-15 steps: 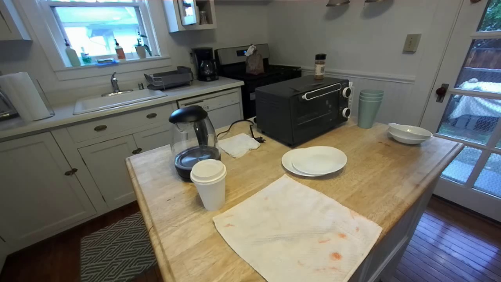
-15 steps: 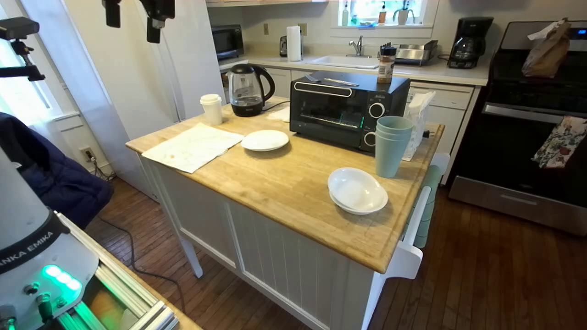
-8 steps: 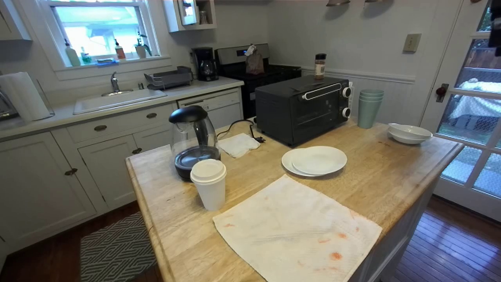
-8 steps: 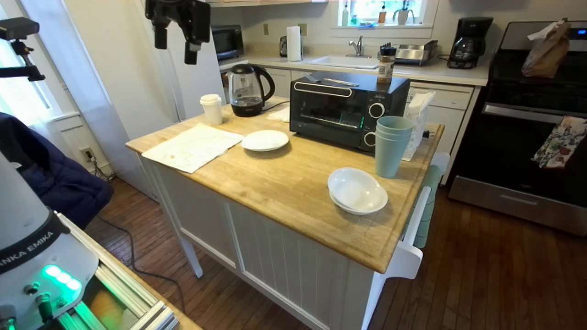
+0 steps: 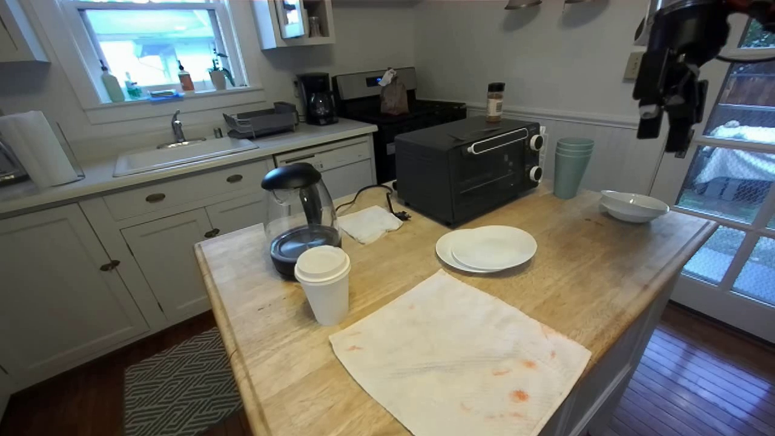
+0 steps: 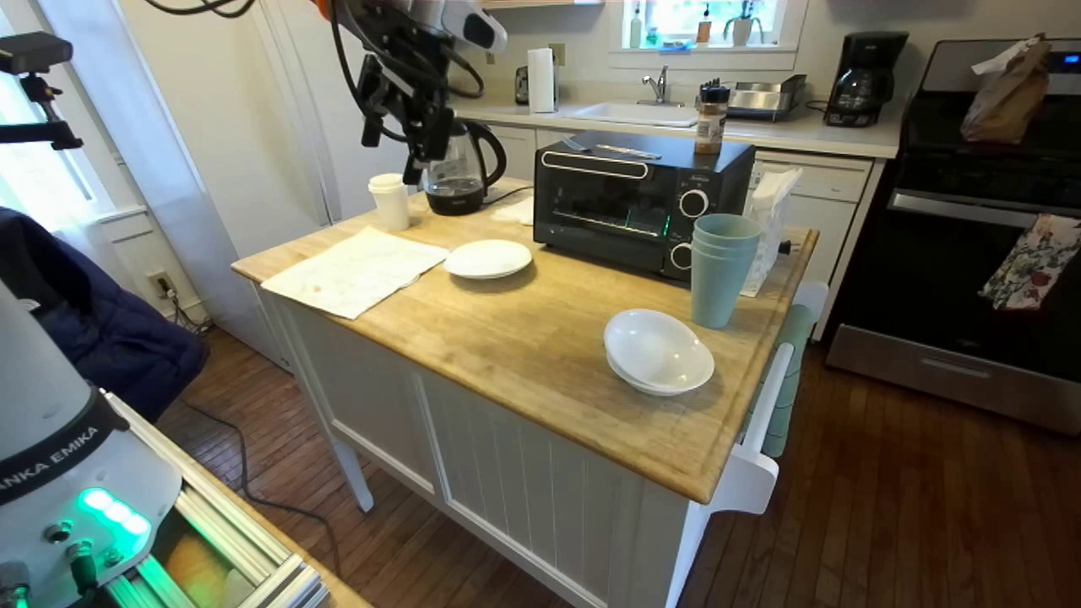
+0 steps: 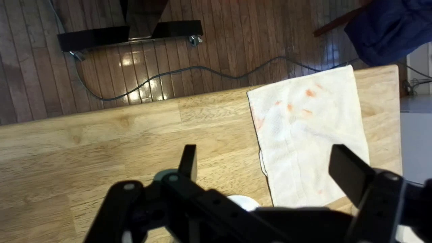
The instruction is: Unstack the plates
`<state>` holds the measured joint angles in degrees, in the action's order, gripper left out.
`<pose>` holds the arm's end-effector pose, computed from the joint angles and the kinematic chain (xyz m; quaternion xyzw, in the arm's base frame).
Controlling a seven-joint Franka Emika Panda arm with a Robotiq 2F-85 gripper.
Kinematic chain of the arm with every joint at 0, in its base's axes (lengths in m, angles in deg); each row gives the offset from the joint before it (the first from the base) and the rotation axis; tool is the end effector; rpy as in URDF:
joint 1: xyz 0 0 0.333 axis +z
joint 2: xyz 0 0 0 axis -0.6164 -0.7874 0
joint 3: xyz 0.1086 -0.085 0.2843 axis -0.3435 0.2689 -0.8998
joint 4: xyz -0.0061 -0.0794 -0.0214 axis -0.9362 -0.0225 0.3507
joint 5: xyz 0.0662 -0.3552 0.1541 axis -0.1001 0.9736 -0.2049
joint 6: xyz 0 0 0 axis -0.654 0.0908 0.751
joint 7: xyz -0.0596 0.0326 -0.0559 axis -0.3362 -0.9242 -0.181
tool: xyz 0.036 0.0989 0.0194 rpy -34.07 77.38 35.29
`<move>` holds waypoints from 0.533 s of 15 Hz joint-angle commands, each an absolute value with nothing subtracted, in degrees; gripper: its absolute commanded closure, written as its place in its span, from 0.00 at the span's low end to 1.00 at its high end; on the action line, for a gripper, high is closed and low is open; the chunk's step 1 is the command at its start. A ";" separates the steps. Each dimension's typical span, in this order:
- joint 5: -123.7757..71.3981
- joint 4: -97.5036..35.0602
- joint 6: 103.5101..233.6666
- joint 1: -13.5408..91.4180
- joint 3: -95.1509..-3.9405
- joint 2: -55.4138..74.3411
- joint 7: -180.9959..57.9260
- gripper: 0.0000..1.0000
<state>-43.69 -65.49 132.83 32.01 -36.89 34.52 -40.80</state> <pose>0.4337 -0.1583 0.4203 -0.9711 0.0908 0.1137 0.1894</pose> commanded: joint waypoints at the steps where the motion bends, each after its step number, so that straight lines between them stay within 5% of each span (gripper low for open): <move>1: -51.44 -59.44 132.97 29.91 -36.94 25.35 -36.16 0.00; 8: -56.54 -56.69 133.49 25.09 -38.79 18.44 -32.98 0.00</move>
